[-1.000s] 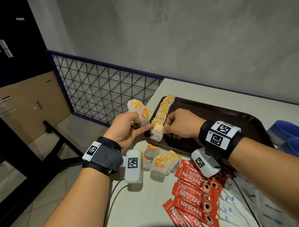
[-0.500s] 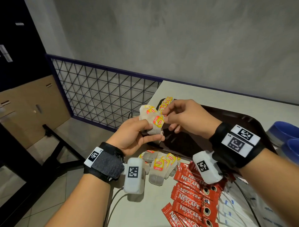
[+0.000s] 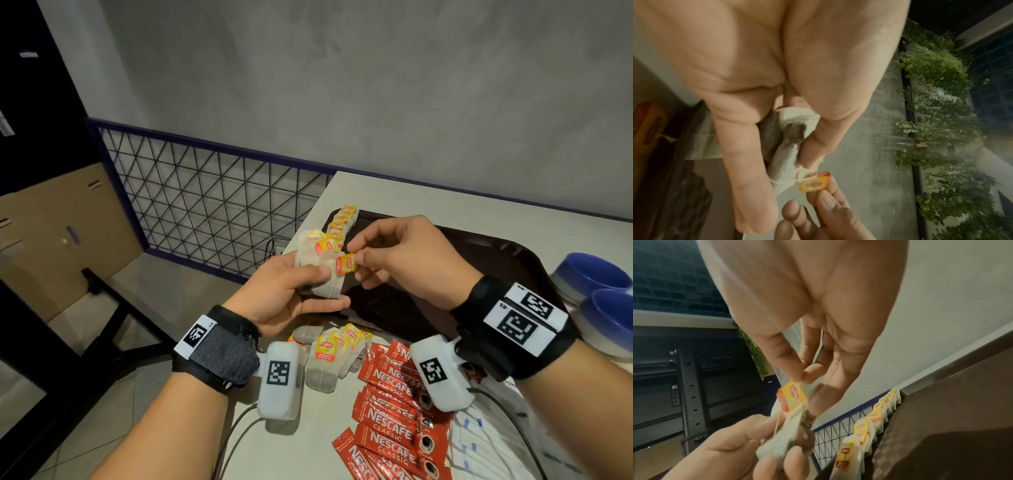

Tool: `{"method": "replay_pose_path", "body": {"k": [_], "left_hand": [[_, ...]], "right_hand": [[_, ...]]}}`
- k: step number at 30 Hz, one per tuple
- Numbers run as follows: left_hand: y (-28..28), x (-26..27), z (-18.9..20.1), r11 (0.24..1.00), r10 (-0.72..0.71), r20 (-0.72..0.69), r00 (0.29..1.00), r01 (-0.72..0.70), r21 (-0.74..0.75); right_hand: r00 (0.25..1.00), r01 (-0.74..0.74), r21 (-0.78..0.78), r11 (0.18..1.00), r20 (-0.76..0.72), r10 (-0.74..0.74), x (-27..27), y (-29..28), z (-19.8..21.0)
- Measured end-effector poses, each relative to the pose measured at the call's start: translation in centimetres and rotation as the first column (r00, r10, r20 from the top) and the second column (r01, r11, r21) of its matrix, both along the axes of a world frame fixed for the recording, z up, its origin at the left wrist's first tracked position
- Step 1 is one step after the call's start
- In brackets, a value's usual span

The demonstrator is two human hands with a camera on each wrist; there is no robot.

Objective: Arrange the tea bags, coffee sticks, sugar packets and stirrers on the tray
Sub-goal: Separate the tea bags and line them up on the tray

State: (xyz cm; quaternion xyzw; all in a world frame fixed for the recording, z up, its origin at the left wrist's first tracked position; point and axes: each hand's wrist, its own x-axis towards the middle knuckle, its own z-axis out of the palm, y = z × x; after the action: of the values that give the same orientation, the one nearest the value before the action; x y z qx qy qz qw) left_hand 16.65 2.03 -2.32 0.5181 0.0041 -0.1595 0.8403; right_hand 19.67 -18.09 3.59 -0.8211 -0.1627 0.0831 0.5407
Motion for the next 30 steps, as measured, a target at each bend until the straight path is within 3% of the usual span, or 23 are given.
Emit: {"method": "replay_pose_path", "body": {"k": [3,7,12,20,30], "left_hand": [[-0.1,-0.1,0.0,1.000,-0.017,0.002,1.000,0.017,0.005],[-0.2,0.1,-0.1,0.999,0.002,0.014,1.000,-0.002,-0.052],[-0.1,0.1,0.0,0.996,0.004,0.034,0.999,-0.001,-0.084],[0.0,0.2,-0.1,0.998,0.040,0.048,0.998,-0.037,-0.056],[0.0,0.0,0.2,0.998,0.046,0.035,0.998,-0.044,-0.055]], "right_hand": [[1.000,-0.015,0.026,1.000,-0.010,0.015,0.0,0.0,0.1],[0.997,-0.021,-0.103,0.995,0.065,0.028,0.2,0.3,-0.3],[0.998,-0.047,-0.177,0.983,0.036,0.054,0.5,0.6,-0.7],[0.999,-0.042,-0.012,0.999,-0.007,0.042,0.2,0.5,0.2],[0.993,-0.052,-0.057,0.997,0.102,0.058,0.9,1.0,0.0]]}}
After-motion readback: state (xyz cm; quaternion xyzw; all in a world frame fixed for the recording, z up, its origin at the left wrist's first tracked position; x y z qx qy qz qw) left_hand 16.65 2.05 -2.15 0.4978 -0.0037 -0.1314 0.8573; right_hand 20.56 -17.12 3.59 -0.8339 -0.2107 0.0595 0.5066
